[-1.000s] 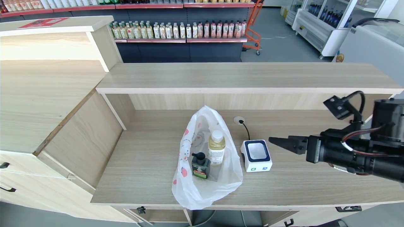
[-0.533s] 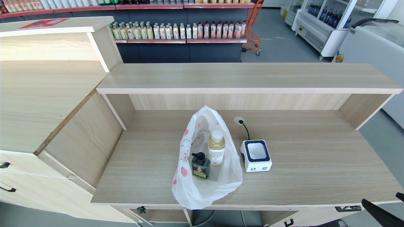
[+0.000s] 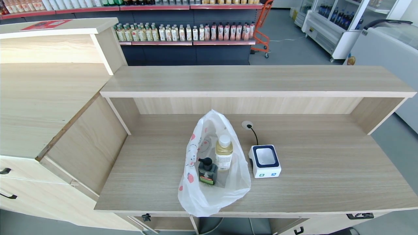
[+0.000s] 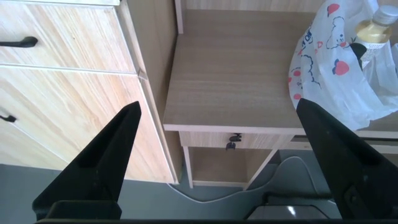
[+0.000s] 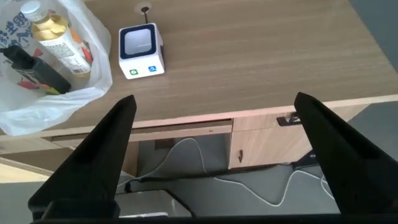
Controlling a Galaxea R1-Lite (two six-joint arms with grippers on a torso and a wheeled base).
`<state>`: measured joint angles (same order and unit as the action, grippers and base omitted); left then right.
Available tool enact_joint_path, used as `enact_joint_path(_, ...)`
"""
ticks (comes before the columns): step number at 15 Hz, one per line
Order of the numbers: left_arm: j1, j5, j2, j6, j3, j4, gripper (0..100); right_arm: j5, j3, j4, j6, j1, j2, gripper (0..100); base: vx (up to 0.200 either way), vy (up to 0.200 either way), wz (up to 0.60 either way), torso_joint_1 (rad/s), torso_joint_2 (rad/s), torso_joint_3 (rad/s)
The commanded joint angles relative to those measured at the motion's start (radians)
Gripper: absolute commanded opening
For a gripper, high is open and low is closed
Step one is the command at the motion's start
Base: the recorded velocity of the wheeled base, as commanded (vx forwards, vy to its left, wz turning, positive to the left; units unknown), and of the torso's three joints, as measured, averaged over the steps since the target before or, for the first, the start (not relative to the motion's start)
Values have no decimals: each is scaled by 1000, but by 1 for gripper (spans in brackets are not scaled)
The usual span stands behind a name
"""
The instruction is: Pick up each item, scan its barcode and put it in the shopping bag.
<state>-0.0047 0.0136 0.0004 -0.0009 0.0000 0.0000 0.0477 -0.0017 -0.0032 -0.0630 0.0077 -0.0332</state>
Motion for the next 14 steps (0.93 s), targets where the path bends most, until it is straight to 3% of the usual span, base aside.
enact_joint_path(1, 0, 0, 0, -1, 0, 0, 100, 0, 2, 0, -3, -2, 33, 100, 0, 0, 0, 0, 0, 0)
enact_joint_path(5, 0, 0, 0, -1, 0, 0, 100, 0, 2, 0, -12, -2, 33, 100, 0, 0, 0, 0, 0, 0)
enact_joint_path(6, 0, 0, 0, -1, 0, 0, 100, 0, 2, 0, -5, -2, 33, 0, 0, 0, 0, 0, 0, 0)
enact_joint_path(14, 0, 0, 0, -10, 0, 0, 100, 0, 2, 0, -9, -2, 33, 0, 0, 0, 0, 0, 0, 0)
